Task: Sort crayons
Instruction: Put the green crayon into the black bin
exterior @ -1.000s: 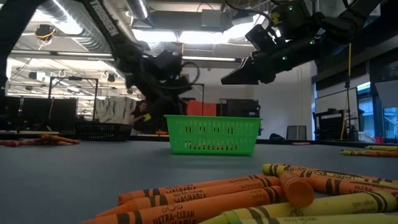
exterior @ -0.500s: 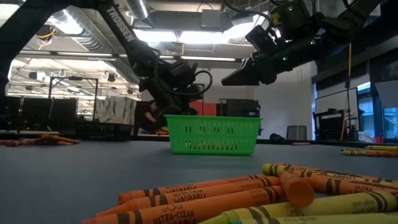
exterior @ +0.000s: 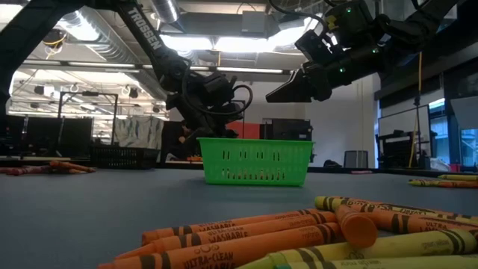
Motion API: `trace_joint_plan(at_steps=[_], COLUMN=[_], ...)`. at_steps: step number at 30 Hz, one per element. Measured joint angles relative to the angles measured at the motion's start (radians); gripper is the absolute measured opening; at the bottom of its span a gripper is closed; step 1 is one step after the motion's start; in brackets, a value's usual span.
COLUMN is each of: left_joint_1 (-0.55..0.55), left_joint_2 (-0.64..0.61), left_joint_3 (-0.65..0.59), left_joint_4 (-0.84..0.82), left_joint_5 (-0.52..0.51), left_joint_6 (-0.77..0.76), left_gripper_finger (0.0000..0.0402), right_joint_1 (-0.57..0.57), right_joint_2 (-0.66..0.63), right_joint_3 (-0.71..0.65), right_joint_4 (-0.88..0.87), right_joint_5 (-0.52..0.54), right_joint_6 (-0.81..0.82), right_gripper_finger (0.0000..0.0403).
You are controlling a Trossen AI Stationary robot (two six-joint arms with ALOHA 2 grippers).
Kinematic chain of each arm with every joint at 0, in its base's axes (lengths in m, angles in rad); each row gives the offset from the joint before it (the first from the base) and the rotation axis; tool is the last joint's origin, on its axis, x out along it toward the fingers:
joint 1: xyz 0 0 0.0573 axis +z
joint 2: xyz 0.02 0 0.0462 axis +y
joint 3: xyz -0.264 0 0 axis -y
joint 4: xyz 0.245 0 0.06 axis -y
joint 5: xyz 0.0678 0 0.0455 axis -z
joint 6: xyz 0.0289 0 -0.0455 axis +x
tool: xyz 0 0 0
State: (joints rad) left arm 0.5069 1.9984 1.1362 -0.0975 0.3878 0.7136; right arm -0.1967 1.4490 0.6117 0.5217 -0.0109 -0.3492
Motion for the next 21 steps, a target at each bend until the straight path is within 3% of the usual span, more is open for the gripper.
trace_joint_plan(at_steps=[10, 16, 21], left_joint_1=[-0.001, -0.013, -0.012], left_joint_2=[0.000, -0.036, -0.145], left_joint_3=[0.000, 0.001, -0.001], left_joint_4=[-0.082, -0.126, -0.245], left_joint_5=[-0.003, -0.145, -0.227], left_joint_6=[-0.024, -0.078, -0.140], left_gripper_finger=[0.0133, 0.0133, 0.0133], right_joint_1=[0.000, 0.000, 0.000], right_joint_2=[0.000, 0.001, 0.032], right_joint_3=[0.000, 0.000, 0.009], right_joint_4=[0.000, -0.018, -0.042], right_joint_5=[0.000, 0.047, 0.116], right_joint_6=[0.001, 0.034, 0.102], right_gripper_finger=[0.0177, 0.0177, 0.0177])
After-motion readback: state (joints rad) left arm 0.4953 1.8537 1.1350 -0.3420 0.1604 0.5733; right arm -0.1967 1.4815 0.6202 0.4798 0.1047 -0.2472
